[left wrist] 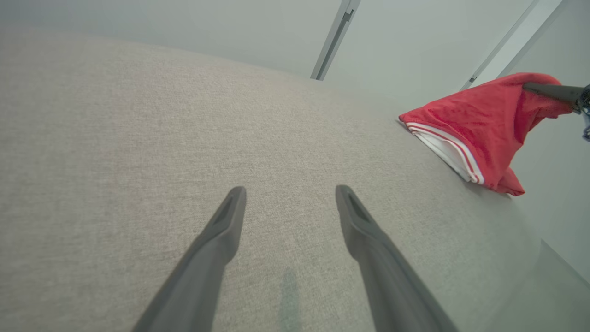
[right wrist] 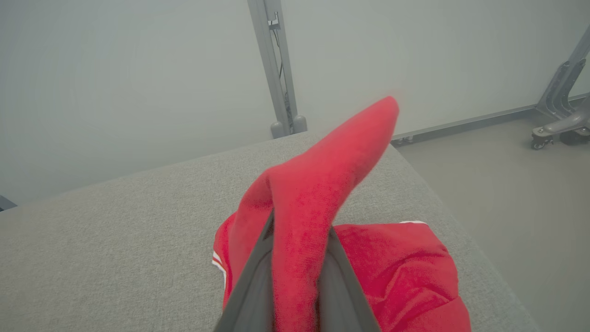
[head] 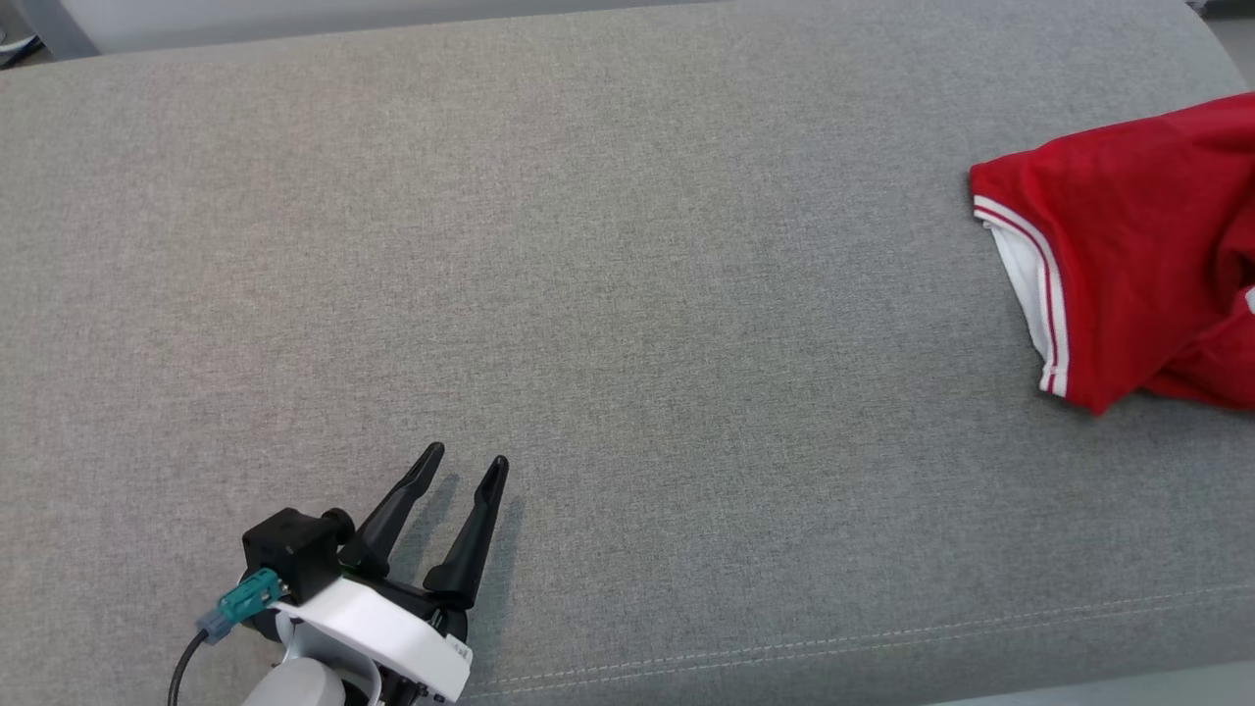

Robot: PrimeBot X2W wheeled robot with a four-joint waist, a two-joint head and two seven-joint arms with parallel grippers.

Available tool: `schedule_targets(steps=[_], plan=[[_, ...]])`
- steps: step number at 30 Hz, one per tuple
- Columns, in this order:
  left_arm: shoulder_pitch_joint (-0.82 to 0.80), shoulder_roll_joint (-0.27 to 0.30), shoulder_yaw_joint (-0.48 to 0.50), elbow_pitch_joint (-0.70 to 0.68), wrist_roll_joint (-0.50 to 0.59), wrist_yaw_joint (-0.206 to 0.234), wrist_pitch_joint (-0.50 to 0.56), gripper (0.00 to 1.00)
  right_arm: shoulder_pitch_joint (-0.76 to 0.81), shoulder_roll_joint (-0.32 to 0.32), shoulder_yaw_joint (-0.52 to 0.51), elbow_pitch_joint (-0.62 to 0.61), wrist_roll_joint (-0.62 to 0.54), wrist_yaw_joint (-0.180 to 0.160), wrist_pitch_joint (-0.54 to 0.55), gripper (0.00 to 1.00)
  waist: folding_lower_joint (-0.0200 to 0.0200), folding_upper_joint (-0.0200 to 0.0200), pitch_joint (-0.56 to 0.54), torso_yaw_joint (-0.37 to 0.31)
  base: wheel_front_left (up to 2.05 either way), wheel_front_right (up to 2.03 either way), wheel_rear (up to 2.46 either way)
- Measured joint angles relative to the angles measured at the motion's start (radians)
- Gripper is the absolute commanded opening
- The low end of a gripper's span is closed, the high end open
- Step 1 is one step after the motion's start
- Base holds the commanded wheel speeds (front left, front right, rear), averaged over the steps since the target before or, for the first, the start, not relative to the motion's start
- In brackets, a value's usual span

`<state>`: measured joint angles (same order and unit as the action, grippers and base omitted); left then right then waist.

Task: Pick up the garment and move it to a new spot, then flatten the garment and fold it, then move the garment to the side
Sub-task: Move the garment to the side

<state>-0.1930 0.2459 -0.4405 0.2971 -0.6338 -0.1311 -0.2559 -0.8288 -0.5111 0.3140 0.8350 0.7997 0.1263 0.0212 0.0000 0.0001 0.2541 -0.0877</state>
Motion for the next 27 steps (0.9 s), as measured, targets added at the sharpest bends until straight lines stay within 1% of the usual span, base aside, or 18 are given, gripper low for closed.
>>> schedule_targets(steps=[1, 2, 8, 10, 12, 14, 17, 19, 21, 23, 27], plan=[[0.0, 0.0, -0.002, 0.0, 0.0, 0.0, 0.0, 1.0, -0.014, 0.0, -0.013, 0.029, -0.027, 0.0, -0.018, 0.6, 0.0, 0.0, 0.006, 0.003, 0.0, 0.0, 0.0], [0.0, 0.001, -0.006, 0.001, 0.0, 0.0, 0.0, 1.0, -0.032, -0.001, -0.023, 0.064, -0.056, 0.0, -0.038, 1.0, 0.0, 0.0, 0.011, 0.005, 0.0, 0.0, 0.0], [-0.027, 0.003, -0.028, 0.0, -0.001, 0.0, 0.0, 1.0, -0.167, -0.03, -0.125, 0.305, -0.3, 0.0, -0.212, 1.0, 0.0, 0.0, 0.034, 0.024, 0.0, 0.0, 0.0], [-0.041, 0.001, -0.025, -0.001, -0.001, 0.0, 0.0, 1.0, -0.199, -0.027, -0.162, 0.347, -0.364, 0.0, -0.25, 1.0, 0.0, 0.0, 0.036, 0.031, 0.0, 0.0, 0.0], [-0.043, -0.001, -0.016, -0.003, -0.001, 0.0, 0.0, 1.0, -0.213, -0.011, -0.186, 0.348, -0.421, 0.0, -0.265, 1.0, 0.0, 0.0, 0.033, 0.035, 0.0, 0.0, 0.0], [-0.042, -0.002, -0.009, -0.003, -0.001, 0.0, 0.0, 1.0, -0.208, 0.024, -0.227, 0.307, -0.469, 0.0, -0.269, 1.0, 0.0, 0.0, 0.024, 0.037, 0.0, 0.0, 0.0], [-0.04, -0.005, 0.009, -0.001, 0.002, 0.0, 0.0, 1.0, -0.169, 0.084, -0.28, 0.15, -0.536, 0.0, -0.27, 1.0, 0.0, 0.0, 0.007, 0.04, 0.0, 0.0, 0.0], [-0.036, -0.009, 0.022, 0.001, 0.01, 0.0, 0.0, 1.0, -0.108, 0.141, -0.304, 0.057, -0.57, 0.0, -0.271, 1.0, 0.0, 0.0, -0.009, 0.042, 0.0, 0.0, 0.0], [-0.033, -0.012, 0.03, 0.002, 0.014, 0.0, 0.0, 1.0, -0.026, 0.192, -0.312, -0.018, -0.592, 0.0, -0.271, 1.0, 0.0, 0.0, -0.027, 0.044, 0.0, 0.0, 0.0], [-0.023, -0.015, 0.037, 0.002, 0.02, 0.0, 0.0, 1.0, 0.046, 0.229, -0.313, -0.075, -0.604, 0.0, -0.271, 1.0, 0.0, 0.0, -0.046, 0.049, 0.0, 0.0, 0.0], [0.008, -0.021, 0.039, 0.006, 0.029, 0.0, 0.0, 1.0, 0.148, 0.274, -0.316, -0.154, -0.628, 0.0, -0.271, 1.0, 0.0, 0.0, -0.084, 0.061, 0.0, 0.0, 0.0]])
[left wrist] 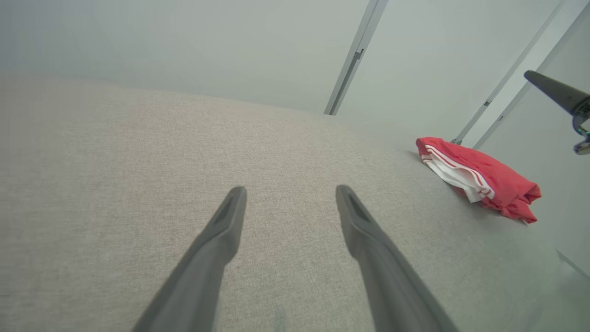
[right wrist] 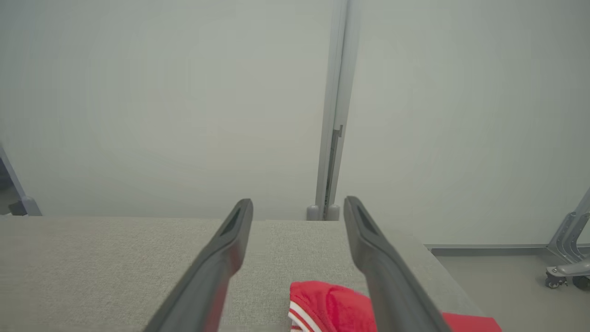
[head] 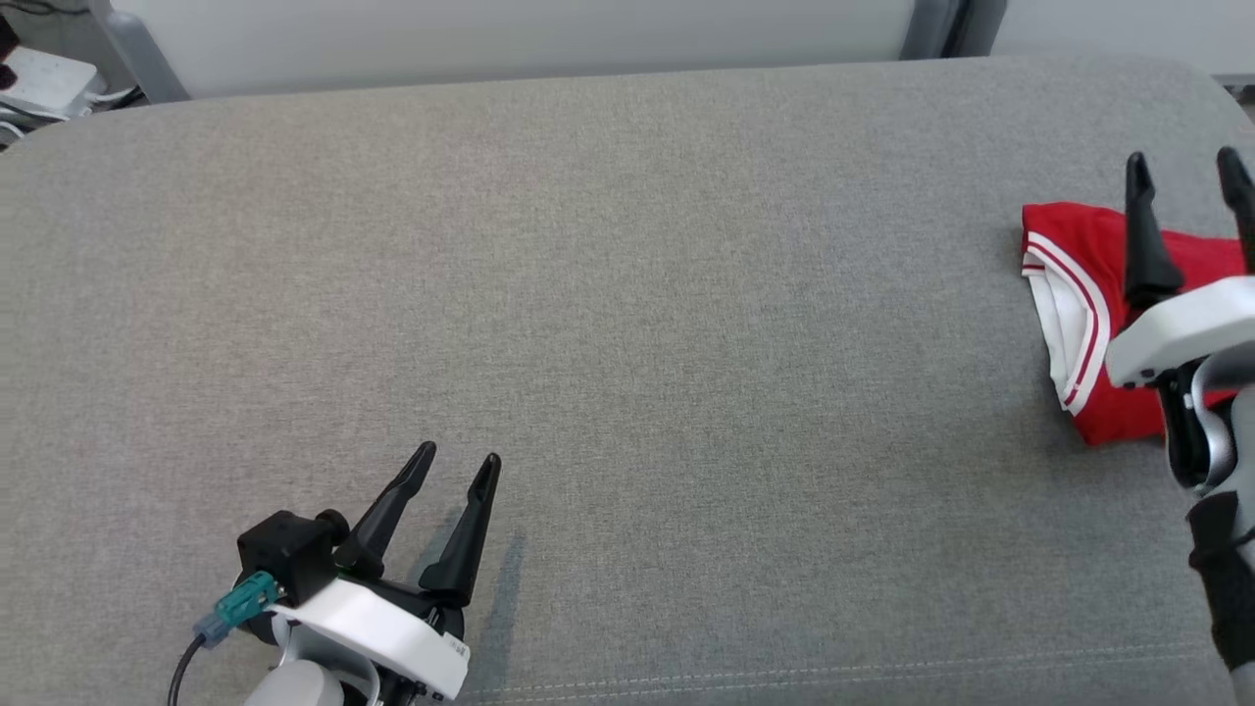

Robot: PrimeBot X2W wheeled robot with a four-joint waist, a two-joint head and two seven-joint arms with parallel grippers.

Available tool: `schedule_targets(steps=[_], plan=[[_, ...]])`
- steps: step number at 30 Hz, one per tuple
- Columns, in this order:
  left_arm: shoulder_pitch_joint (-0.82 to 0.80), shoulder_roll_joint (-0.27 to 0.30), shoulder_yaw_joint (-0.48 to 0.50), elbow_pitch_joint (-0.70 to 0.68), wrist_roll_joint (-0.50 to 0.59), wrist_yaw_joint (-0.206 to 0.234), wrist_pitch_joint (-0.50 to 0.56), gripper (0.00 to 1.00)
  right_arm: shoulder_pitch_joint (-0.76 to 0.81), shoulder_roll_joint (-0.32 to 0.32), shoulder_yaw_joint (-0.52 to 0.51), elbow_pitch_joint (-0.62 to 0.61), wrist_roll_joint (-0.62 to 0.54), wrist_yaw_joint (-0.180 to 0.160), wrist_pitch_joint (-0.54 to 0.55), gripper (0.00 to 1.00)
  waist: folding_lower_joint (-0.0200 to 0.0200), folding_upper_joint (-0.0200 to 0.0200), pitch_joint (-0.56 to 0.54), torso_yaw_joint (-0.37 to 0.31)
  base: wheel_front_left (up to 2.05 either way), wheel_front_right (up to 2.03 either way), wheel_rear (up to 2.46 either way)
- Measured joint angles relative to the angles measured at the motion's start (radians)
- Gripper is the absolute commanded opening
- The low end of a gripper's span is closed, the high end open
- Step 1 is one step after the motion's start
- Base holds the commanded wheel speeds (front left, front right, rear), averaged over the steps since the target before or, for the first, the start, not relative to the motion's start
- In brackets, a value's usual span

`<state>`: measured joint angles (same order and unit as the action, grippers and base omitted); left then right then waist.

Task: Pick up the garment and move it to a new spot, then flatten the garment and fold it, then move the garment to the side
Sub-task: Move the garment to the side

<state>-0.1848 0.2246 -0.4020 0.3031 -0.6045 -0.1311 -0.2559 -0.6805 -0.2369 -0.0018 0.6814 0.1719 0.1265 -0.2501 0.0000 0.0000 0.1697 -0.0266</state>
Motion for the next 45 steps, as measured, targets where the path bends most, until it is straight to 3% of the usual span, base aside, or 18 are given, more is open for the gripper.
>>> schedule_targets(steps=[15, 24, 39, 45], plan=[[0.11, -0.025, 0.093, 0.015, 0.092, 0.0, 0.0, 1.0, 0.302, 0.076, -0.045, -0.098, 0.002, 0.0, 0.0, 1.0, 0.0, 0.0, -0.147, 0.067, 0.0, 0.0, 0.0], [0.167, -0.067, 0.23, 0.015, 0.198, 0.0, 0.0, 1.0, 0.424, 0.113, -0.068, -0.152, -0.04, 0.0, 0.0, 1.0, 0.0, 0.0, -0.198, 0.106, 0.0, 0.0, 0.0], [0.202, -0.122, 0.444, 0.0, 0.375, 0.0, 0.0, 1.0, 0.505, 0.169, -0.088, -0.205, -0.095, 0.0, 0.0, 1.0, 0.0, 0.0, -0.218, 0.123, 0.0, 0.0, 0.0], [0.21, -0.144, 0.477, 0.001, 0.406, 0.0, 0.0, 1.0, 0.527, 0.177, -0.083, -0.211, -0.099, 0.0, 0.0, 1.0, 0.0, 0.0, -0.221, 0.123, 0.0, 0.0, 0.0]])
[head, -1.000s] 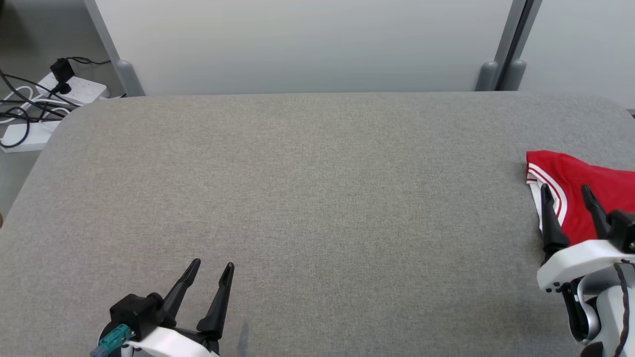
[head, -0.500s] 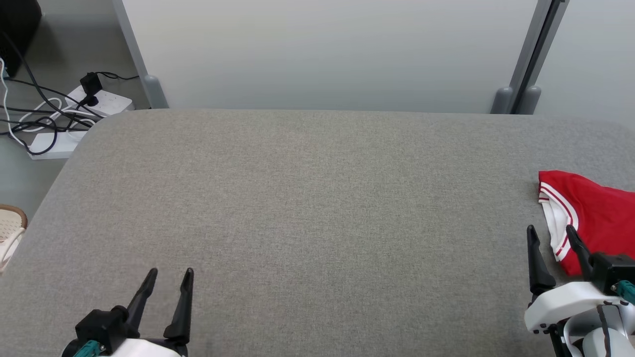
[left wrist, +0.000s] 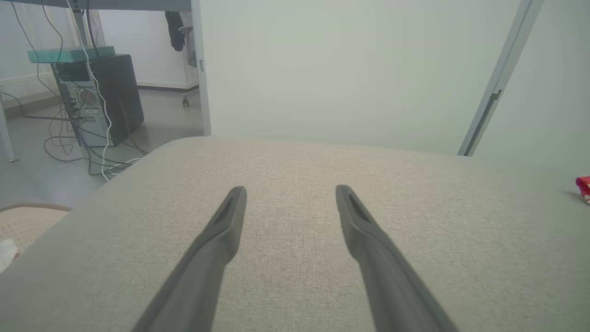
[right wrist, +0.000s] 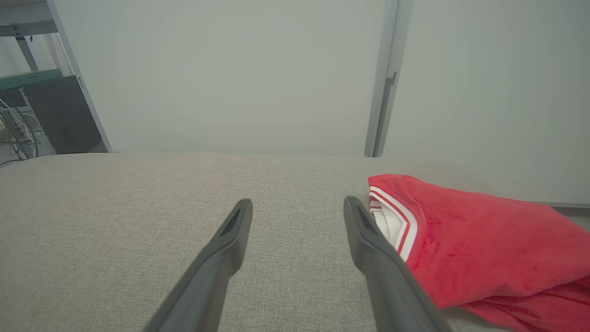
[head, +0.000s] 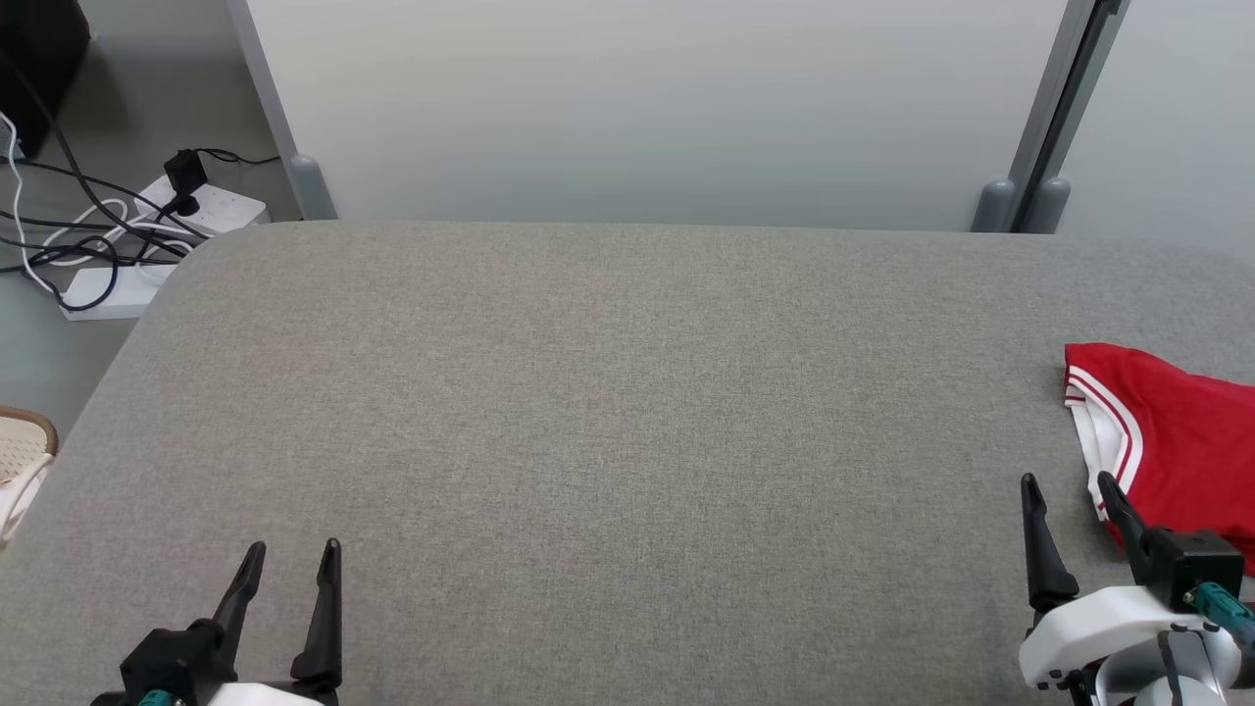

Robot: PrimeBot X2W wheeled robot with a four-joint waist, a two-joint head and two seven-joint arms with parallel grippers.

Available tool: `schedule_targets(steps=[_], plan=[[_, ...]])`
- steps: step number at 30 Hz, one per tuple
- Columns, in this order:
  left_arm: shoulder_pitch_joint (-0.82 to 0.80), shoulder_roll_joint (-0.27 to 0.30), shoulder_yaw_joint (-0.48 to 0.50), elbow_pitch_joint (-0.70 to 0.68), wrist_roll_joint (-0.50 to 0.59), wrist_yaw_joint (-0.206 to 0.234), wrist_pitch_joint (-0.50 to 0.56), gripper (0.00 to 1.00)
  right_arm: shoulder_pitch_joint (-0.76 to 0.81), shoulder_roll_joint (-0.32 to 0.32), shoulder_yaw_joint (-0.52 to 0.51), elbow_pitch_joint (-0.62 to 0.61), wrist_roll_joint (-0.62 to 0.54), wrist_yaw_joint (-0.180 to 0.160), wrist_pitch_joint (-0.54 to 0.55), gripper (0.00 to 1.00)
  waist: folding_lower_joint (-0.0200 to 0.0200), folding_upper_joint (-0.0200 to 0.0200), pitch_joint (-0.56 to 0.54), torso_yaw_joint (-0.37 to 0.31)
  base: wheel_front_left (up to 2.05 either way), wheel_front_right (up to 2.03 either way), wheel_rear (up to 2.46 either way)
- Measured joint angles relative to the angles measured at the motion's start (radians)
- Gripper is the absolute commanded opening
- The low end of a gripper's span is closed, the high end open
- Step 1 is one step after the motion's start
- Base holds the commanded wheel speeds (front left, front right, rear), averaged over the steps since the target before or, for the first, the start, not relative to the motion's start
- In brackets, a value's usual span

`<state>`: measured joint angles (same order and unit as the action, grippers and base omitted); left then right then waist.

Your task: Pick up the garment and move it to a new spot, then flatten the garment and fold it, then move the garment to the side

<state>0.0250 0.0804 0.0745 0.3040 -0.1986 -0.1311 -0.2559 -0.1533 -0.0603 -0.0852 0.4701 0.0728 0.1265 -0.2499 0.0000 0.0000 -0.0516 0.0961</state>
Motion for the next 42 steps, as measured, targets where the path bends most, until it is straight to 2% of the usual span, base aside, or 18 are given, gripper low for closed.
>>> schedule_targets(steps=[9, 10, 17, 42], plan=[[0.011, -0.01, 0.037, 0.003, 0.018, 0.0, 0.0, 1.0, 0.0, 0.002, 0.002, -0.004, -0.012, 0.0, 0.0, 1.0, 0.0, 0.0, 0.003, -0.006, 0.0, 0.0, 0.0], [0.011, -0.014, 0.038, 0.004, -0.002, 0.0, 0.0, 0.0, 0.0, 0.002, 0.002, -0.004, -0.012, 0.0, 0.0, 0.0, 0.0, 0.0, 0.004, -0.007, 0.0, 0.0, 0.0], [0.05, -0.055, 0.035, 0.081, -0.028, 0.0, 0.011, 0.0, 0.068, 0.031, -0.002, 0.063, 0.004, 0.0, 0.015, 0.0, 0.0, 0.0, 0.005, -0.008, 0.0, 0.0, 0.0], [0.046, -0.056, 0.032, 0.06, -0.305, 0.0, 0.081, 0.0, 0.065, 0.03, -0.006, 0.016, 0.312, 0.0, 0.077, 0.0, 0.0003, 0.0001, 0.015, -0.027, 0.0, 0.0, 0.0]])
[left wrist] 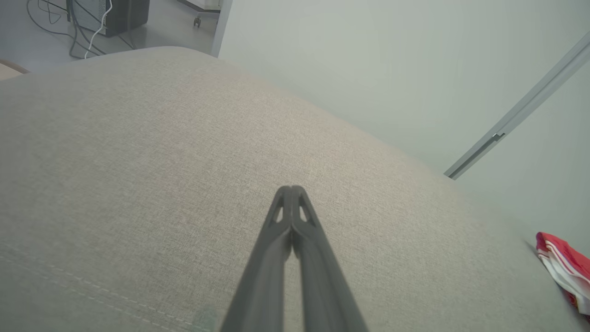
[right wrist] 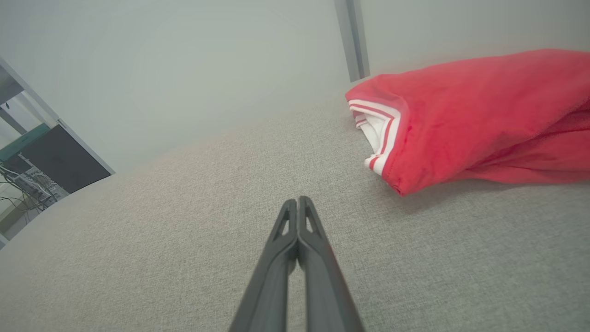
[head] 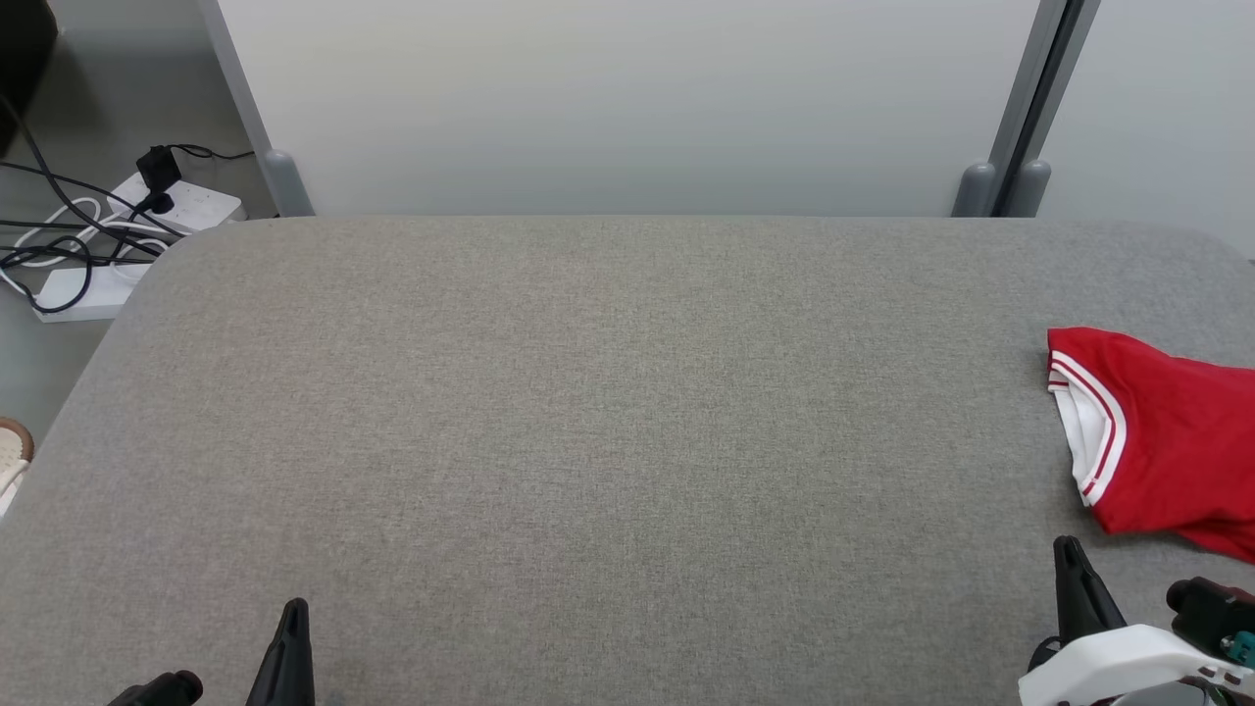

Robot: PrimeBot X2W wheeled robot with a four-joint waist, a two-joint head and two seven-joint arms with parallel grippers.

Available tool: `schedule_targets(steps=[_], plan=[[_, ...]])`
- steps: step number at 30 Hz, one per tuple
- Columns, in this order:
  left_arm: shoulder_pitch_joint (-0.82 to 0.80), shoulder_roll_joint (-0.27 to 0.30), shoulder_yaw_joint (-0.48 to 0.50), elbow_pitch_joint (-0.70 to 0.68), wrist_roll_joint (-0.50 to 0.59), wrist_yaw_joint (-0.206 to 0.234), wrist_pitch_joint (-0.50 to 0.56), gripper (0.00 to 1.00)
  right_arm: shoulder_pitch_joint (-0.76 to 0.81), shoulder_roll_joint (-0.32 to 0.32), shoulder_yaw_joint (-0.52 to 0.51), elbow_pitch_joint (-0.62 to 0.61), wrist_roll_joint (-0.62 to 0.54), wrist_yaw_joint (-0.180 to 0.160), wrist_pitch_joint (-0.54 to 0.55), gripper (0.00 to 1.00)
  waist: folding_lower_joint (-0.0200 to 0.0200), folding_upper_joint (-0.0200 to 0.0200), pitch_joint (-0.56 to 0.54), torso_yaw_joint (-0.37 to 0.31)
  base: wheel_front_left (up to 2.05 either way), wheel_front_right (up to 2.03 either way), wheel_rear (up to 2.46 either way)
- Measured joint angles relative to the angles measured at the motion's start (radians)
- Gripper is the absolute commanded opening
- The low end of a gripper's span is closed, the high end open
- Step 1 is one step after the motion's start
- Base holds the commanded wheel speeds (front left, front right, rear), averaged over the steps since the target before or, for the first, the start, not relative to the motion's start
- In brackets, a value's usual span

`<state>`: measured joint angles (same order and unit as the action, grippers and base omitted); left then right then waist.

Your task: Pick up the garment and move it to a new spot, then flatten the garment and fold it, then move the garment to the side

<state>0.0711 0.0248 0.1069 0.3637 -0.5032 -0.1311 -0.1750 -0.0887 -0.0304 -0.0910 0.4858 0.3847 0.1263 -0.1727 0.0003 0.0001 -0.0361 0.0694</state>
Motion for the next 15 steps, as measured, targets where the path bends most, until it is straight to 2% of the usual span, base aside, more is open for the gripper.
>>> schedule_targets(steps=[15], plan=[[-0.02, 0.001, -0.003, -0.012, -0.154, 0.0, 0.041, 0.0, 0.0, 0.0, -0.003, -0.028, 0.175, 0.0, 0.043, 0.0, -0.0001, -0.0001, 0.006, -0.01, 0.0, 0.0, 0.0]])
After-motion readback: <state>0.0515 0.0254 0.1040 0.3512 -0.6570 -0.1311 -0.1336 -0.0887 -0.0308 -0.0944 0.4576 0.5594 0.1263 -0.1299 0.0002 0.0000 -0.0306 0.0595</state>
